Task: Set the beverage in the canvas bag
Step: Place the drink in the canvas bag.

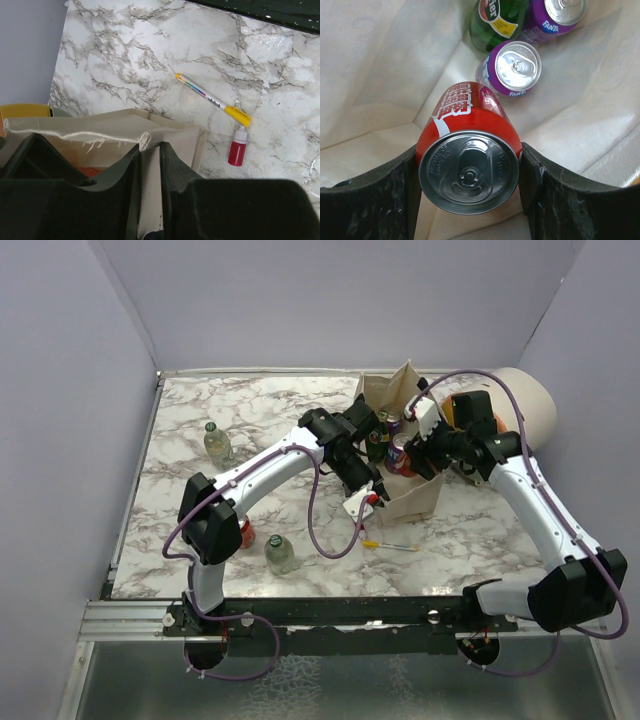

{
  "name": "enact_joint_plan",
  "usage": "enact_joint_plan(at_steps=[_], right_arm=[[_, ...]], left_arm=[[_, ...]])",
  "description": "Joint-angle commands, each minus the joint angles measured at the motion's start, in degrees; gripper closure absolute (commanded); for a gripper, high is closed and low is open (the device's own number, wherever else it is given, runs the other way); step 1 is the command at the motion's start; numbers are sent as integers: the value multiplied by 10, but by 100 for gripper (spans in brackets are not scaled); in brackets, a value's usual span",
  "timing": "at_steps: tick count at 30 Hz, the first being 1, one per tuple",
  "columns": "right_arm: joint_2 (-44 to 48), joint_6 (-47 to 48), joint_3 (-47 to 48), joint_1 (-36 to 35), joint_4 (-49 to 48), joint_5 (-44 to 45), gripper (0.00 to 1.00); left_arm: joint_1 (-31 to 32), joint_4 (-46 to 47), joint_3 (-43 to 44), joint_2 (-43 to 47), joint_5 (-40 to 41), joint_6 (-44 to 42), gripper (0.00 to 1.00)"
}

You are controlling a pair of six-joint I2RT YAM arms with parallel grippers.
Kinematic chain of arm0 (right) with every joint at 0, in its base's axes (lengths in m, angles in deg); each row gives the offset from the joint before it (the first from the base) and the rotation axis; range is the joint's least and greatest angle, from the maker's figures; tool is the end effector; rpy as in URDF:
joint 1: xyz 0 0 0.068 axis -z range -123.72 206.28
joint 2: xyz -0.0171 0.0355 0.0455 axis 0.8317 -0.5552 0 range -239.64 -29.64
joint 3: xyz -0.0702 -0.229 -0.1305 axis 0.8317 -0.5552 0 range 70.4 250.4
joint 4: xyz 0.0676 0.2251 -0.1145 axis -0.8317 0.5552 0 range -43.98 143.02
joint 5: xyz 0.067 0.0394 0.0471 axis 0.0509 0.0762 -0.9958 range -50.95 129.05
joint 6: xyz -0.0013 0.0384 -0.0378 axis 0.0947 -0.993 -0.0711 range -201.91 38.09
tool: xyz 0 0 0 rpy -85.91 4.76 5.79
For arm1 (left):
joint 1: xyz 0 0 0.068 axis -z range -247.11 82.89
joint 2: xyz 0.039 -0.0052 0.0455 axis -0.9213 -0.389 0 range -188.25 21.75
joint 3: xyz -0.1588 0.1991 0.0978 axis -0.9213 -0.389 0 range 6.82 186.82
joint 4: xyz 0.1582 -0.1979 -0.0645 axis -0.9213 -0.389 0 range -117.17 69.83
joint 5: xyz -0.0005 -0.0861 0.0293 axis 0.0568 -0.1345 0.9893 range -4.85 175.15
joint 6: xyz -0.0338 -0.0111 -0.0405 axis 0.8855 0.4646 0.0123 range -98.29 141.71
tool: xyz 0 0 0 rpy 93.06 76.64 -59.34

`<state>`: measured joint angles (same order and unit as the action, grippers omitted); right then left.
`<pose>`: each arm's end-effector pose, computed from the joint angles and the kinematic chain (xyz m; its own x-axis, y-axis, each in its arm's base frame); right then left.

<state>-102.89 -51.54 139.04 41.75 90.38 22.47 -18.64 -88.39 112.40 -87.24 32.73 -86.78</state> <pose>0.2530 0.0761 0.3249 -0.4169 -0.6085 -0.6752 -0.7331 0.6642 -0.1461 0.2335 -0.3064 0.3176 0.7896 -0.0192 -0.6134 0.3995 -0.7427 0.5375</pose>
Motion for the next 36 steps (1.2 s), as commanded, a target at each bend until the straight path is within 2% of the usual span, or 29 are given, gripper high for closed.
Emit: enact_joint_plan(at_steps=[1, 11, 18, 36], right_arm=[[-33, 7, 45, 0, -24, -43, 92], [-105, 24, 93, -24, -24, -38, 92], [-108, 4, 95, -45, -17, -15, 93], [-120, -62, 174, -72, 39, 33, 93]], left_arm=[[5, -23, -13, -8, -6, -18, 80], [3, 37, -43, 20, 9, 26, 82], [4, 80, -57, 32, 11, 57, 82], [4, 142, -74, 49, 11, 104, 82]])
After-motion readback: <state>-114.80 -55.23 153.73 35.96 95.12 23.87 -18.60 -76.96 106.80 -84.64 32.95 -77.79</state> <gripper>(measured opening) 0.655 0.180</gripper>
